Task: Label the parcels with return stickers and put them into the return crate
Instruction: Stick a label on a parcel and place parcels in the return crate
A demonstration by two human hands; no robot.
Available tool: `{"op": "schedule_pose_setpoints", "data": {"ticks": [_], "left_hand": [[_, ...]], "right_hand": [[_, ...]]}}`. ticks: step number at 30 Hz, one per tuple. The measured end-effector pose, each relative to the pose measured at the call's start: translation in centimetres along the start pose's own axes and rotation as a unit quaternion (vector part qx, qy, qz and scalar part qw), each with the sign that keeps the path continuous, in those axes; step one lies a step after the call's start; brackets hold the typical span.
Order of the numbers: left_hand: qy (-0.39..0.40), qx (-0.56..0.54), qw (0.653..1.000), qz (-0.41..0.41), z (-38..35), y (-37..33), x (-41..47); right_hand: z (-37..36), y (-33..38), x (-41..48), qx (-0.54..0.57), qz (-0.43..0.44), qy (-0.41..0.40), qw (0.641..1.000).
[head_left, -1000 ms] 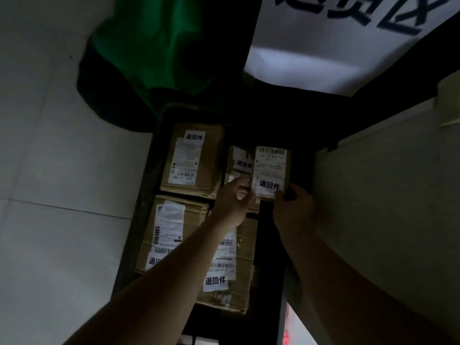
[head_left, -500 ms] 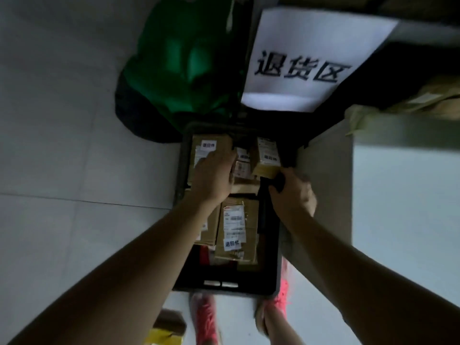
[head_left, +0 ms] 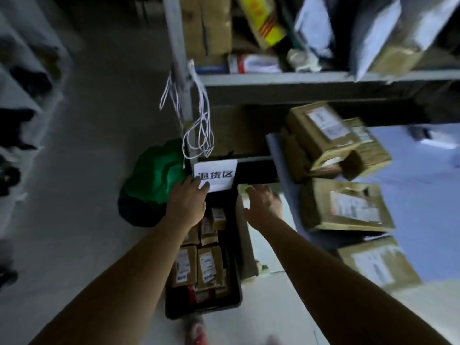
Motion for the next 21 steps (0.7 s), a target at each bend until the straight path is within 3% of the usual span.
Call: {"op": "schedule_pose_setpoints", "data": {"ticks": [5, 11, 17, 21], "left_hand": [[-0.030, 0.012, 0.999, 0.008, 8.9, -7.0, 0.0], [-0.059, 0.012, 0.998, -0.002, 15.1, -20.2, -1.6], [-0.042, -0.012, 0.999, 0.013, 15.6, -31.8, -4.0], [0.025, -0.034, 0.998, 0.052, 12.2, -35.1, -5.1]], "right_hand": [[8.4, -5.6, -4.2, -0.008, 0.020, -0.038, 0.999], [15.1, -17.0, -10.7, 0.034, -0.008, -0.037, 0.999], [17.0, -27.9, -15.7, 0.057, -0.030, -0.019, 0.998], [15.1, -32.1, -17.0, 0.060, -0.054, 0.002, 0.997]]}}
Point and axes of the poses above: each hand's wrist, its own x-axis towards the middle knuckle, its own z-axis out of the back of the hand, y = z × x, the point moved 1 cm from there along x, towards the middle knuckle, and after that the axes turned 11 degrees about -y, right-handed, at the moved point
